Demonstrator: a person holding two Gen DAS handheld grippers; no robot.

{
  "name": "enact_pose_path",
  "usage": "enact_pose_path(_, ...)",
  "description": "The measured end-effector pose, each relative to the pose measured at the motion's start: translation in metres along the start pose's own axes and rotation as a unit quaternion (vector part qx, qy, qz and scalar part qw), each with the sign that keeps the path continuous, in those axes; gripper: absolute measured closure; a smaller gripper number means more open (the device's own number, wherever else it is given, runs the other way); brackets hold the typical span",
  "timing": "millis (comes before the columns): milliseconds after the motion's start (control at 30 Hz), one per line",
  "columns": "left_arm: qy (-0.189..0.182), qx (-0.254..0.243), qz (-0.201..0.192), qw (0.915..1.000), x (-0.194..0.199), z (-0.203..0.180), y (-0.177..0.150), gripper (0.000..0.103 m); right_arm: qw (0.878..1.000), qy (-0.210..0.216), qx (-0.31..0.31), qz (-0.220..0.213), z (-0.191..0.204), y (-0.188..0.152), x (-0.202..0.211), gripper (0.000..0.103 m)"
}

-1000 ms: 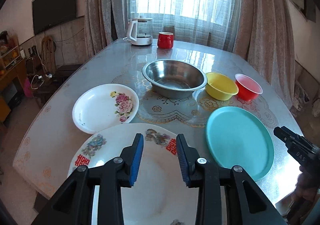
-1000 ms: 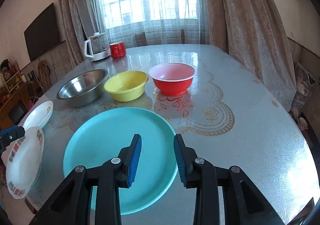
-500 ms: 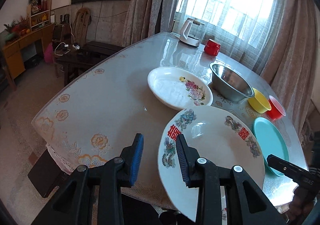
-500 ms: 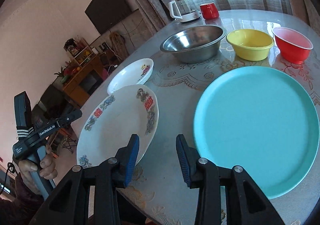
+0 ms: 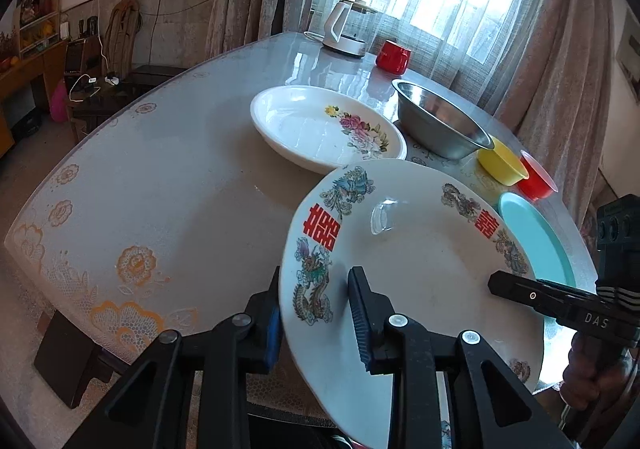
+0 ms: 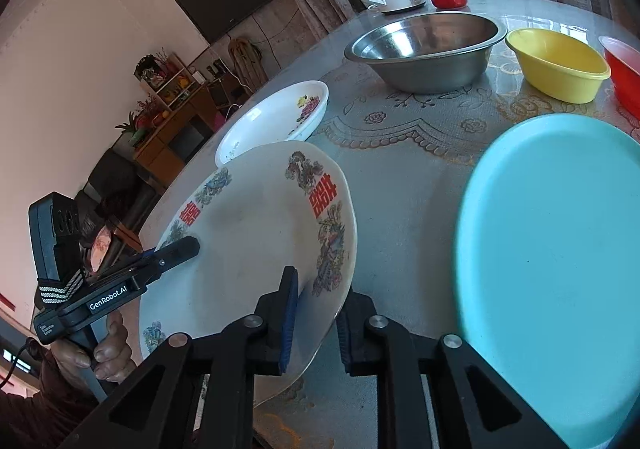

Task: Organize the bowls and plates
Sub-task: 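Grasp the large white red-character plate's rim with both grippers and lift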

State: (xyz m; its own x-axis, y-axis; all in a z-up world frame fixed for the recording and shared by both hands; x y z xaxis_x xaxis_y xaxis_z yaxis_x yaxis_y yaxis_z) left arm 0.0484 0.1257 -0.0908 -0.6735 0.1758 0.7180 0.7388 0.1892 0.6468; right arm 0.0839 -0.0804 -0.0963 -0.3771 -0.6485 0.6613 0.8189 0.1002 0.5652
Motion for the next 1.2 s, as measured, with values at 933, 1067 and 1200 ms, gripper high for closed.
enact_pose_path(933, 0.021, -0.051, -0.013, 0.9984, 0.009, -0.044, 0.001, 0.073, 0.997, -0.061, 0.033, -0.029, -0.014, 0.003, 0.02, 0.08)
enact_pose_path(1067, 0.014, -0.066, -0.028, 0.9973, 0.012, -0.053, 0.004, 0.073, 0.996, -0.07, 0.045, -0.042, -0.015, 0.006, 0.031, 0.08)
enact_pose_path(1200, 0.002, -0.076, -0.033, 0.9966, 0.013, -0.064, 0.007, 0.073, 0.994, -0.077, 0.048, -0.054, -0.017, 0.005, 0.043, 0.08)
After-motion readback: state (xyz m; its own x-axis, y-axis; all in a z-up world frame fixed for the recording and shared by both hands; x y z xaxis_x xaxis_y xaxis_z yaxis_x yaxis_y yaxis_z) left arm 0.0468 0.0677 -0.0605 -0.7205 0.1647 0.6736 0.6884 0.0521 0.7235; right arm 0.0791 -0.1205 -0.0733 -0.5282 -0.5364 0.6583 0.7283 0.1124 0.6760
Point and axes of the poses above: each gripper's, at about its wrist camera, not at the fingertips, and x roughly against the way its jaws point, z to its left, y to its top, the point moved 7 cm from there along -x, roughly the way its jaws point
